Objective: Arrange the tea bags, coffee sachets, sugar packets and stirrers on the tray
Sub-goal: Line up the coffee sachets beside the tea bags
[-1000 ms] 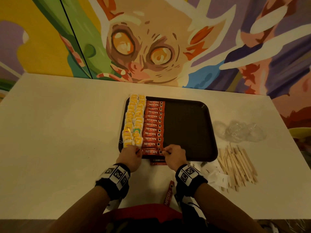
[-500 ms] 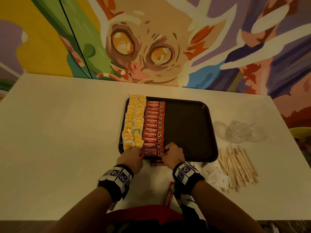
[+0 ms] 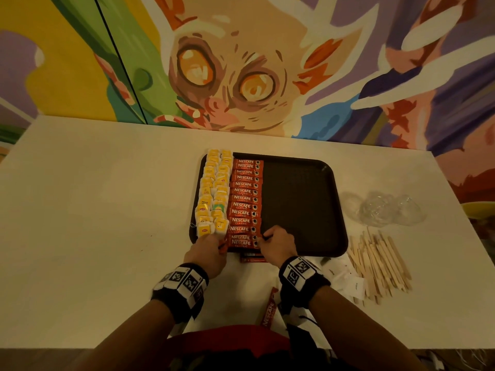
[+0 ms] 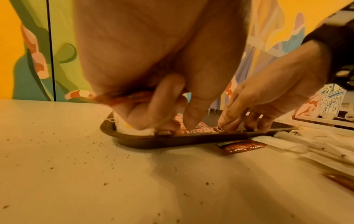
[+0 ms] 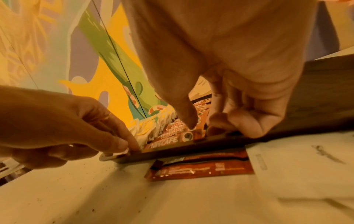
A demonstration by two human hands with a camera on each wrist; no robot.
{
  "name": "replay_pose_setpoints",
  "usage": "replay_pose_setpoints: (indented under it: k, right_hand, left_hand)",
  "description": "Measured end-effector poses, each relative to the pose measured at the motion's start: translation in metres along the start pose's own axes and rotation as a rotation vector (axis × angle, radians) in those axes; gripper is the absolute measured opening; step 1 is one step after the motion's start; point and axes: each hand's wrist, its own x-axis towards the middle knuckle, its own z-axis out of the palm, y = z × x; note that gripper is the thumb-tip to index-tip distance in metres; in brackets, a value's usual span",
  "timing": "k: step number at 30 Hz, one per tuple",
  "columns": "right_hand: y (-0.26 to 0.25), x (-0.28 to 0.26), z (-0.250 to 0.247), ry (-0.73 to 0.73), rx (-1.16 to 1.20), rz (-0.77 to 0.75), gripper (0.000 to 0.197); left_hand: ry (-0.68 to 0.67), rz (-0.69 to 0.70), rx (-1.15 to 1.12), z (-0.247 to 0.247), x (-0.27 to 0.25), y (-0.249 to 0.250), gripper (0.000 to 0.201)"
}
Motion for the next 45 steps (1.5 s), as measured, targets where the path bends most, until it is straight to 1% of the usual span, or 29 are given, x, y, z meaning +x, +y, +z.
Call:
replay_pose_setpoints:
  k: [2,4,6,7,9,11,13,14,16,20,23,25,28,30,32,36,40,43,45]
  right_hand:
    - [0.004,-0.004,-0.005,0.028,0.061,-0.039,0.02]
    - [0.01,-0.012,-0.009,0.05,0.067,-0.104,0.014]
    - [0.02,-0.02,-0.013,0.043,-0.029,-0.185,0.006]
    - [0.025,-0.025,-0.014,0.021,-0.094,-0.224,0.006]
    - [0.034,-0.031,-0.013,-0.033,-0.238,-0.292,0.012]
    - [0.04,-0.036,-0.011,-0.086,-0.37,-0.338,0.024]
    - [0.041,-0.04,-0.009,-0.114,-0.449,-0.362,0.034]
    - [0.041,-0.042,-0.007,-0.114,-0.459,-0.367,0.036]
    - [0.042,-0.043,-0.003,-0.109,-0.453,-0.362,0.033]
    - [0.041,-0.049,0.002,-0.156,-0.44,-0.388,0.027]
    - [0.042,-0.053,-0.005,-0.184,-0.382,-0.418,0.026]
    - [0.046,-0.056,-0.014,-0.242,-0.369,-0.452,0.026]
    - [0.057,-0.061,-0.027,-0.359,-0.469,-0.537,0.031]
    - [0.063,-0.064,-0.03,-0.409,-0.567,-0.594,0.034]
    - [0.066,-0.067,-0.029,-0.444,-0.633,-0.612,0.038]
    - [0.066,-0.073,-0.024,-0.416,-0.686,-0.648,0.031]
    - [0.061,-0.075,-0.017,-0.382,-0.686,-0.681,0.023]
    - [0.057,-0.075,-0.013,-0.361,-0.637,-0.678,0.018]
    - [0.057,-0.074,-0.01,-0.359,-0.59,-0.666,0.017]
  left_hand:
    - [0.018,0.011,-0.022,-0.001,-0.002,-0.002,0.028]
    - [0.02,0.031,-0.039,-0.002,-0.003,-0.004,0.024]
    - [-0.008,0.069,-0.044,0.0,-0.003,-0.005,0.019]
    - [-0.035,0.093,-0.033,0.001,-0.004,-0.005,0.018]
    - [-0.088,0.131,-0.008,0.005,-0.005,-0.003,0.017]
    - [-0.108,0.155,0.005,0.008,-0.007,0.0,0.017]
    - [-0.118,0.176,0.002,0.01,-0.008,0.002,0.017]
    - [-0.122,0.181,0.0,0.012,-0.009,0.002,0.018]
    - [-0.121,0.196,0.0,0.014,-0.011,0.003,0.021]
    - [-0.127,0.261,0.069,0.017,-0.015,0.004,0.033]
    - [-0.171,0.301,0.187,0.021,-0.015,0.009,0.04]
    - [-0.175,0.328,0.287,0.025,-0.015,0.011,0.042]
    - [-0.154,0.359,0.365,0.03,-0.017,0.012,0.041]
    - [-0.146,0.38,0.377,0.031,-0.018,0.011,0.039]
    - [-0.151,0.391,0.393,0.03,-0.019,0.01,0.036]
    - [-0.14,0.39,0.421,0.028,-0.021,0.005,0.034]
    - [-0.101,0.4,0.392,0.031,-0.024,0.003,0.038]
    - [-0.101,0.424,0.371,0.035,-0.023,0.003,0.045]
    - [-0.121,0.44,0.394,0.036,-0.023,0.005,0.041]
